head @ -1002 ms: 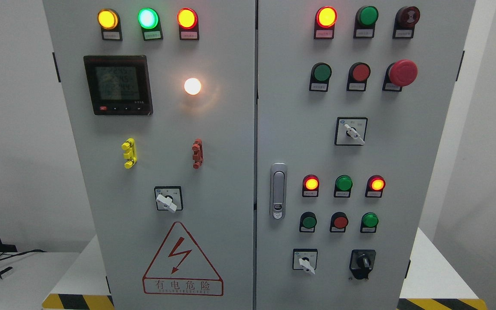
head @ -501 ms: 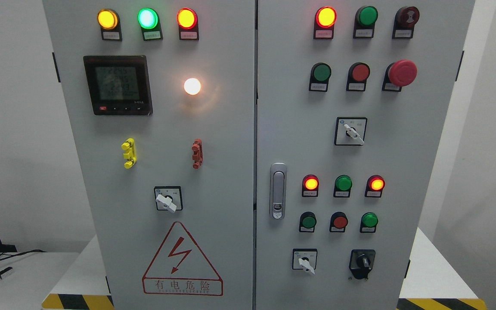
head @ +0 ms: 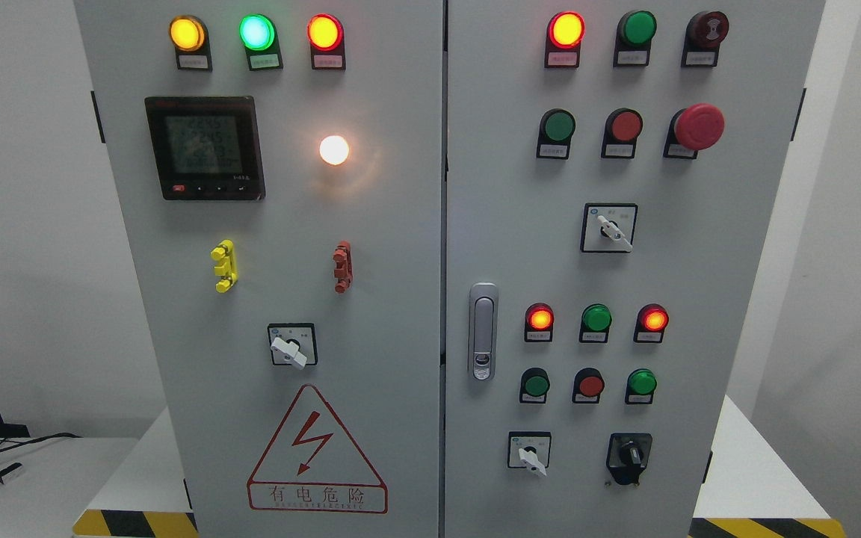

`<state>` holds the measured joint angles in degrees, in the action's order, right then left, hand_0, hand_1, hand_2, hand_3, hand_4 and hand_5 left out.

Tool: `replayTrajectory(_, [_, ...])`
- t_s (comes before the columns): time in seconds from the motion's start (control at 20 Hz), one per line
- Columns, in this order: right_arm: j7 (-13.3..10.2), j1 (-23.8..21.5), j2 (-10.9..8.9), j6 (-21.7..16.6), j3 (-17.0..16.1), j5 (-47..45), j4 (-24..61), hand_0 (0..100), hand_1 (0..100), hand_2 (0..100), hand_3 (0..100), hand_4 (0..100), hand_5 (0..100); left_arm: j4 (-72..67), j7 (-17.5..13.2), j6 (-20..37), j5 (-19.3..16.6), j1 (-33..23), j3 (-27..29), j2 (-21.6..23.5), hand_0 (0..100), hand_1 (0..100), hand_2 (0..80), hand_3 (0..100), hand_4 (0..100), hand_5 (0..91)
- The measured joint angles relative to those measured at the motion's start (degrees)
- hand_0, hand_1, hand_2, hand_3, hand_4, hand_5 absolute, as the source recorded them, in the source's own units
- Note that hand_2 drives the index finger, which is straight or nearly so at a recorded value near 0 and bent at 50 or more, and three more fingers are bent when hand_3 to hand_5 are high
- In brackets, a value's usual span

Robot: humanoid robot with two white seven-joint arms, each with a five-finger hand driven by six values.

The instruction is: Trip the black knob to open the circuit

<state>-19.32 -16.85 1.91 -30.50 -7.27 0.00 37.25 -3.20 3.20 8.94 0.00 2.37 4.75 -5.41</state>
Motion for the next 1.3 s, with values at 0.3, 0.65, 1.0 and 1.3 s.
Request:
replayTrajectory(0.3, [-1.07,-3.74,0.54,-11.3,-0.9,0.0,8.79,29,47,39,60,58,61,0.01,0.0,0.0,0.0,0.0,0.0,0.0,12,39,0.0,0,0,0.0])
replayTrajectory(0.65, [0.4,-8.62,0.81,-13.42,-1.46,0.0,22.45,29,47,40,67,64,67,0.0,0.0,0.0,0.0,0.0,0.0,0.0,12,39,0.0,0,0,0.0])
replayTrajectory(1.0, [1.61,-11.93,1.1,-13.61,-1.93,0.0,36.46,30,52,35,66,65,69,-0.01,0.0,0.0,0.0,0.0,0.0,0.0,12,39,0.0,0,0,0.0])
replayTrajectory(1.3, [4.99,-12.73,1.32,-13.43,-2.43,0.98,46.92,19,62,27,61,68,81,0.0,0.0,0.0,0.0,0.0,0.0,0.0,12,39,0.0,0,0,0.0])
